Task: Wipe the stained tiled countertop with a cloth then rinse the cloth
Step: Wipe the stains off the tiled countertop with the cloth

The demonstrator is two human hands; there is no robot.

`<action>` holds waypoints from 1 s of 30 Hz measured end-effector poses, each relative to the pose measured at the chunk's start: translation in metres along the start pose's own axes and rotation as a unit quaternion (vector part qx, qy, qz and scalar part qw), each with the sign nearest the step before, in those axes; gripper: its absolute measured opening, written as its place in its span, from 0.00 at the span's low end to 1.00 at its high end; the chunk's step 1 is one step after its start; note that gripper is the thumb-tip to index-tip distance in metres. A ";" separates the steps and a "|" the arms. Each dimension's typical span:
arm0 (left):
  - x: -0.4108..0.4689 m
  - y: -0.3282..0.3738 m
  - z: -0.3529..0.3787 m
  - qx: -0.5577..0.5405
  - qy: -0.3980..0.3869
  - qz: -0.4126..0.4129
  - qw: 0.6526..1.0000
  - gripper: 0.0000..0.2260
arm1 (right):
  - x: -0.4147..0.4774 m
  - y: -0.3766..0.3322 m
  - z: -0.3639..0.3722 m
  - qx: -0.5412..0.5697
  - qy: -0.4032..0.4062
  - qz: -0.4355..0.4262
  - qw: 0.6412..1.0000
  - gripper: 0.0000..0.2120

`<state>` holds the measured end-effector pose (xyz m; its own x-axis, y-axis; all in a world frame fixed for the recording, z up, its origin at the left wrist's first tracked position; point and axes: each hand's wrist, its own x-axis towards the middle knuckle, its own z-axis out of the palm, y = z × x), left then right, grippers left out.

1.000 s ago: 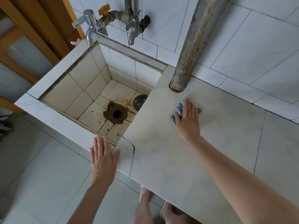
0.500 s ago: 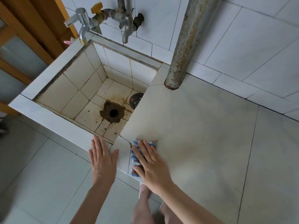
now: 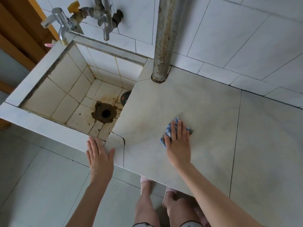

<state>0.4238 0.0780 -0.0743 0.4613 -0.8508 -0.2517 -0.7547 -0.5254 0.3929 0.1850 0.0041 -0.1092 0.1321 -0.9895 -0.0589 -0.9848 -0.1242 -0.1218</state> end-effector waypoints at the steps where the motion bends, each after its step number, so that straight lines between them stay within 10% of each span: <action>1: 0.000 0.000 0.000 -0.001 0.000 0.001 1.000 0.31 | -0.010 -0.020 -0.001 0.025 -0.002 -0.015 1.000 0.26; 11: 0.001 -0.004 0.002 -0.007 0.001 -0.002 1.000 0.31 | -0.063 -0.087 0.001 0.070 -0.021 -0.165 0.984 0.25; 23: -0.021 0.003 0.025 0.060 -0.032 0.198 0.978 0.28 | -0.117 0.060 -0.014 -0.077 -0.072 -0.008 0.994 0.28; 30: -0.017 -0.001 0.025 0.056 -0.039 0.205 0.976 0.27 | -0.116 0.001 -0.006 -0.019 -0.085 0.046 0.995 0.26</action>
<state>0.4052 0.0937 -0.0924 0.0770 -0.9838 -0.1617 -0.9170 -0.1336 0.3759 0.1681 0.1182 -0.0964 0.0552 -0.9705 -0.2347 -0.9967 -0.0395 -0.0712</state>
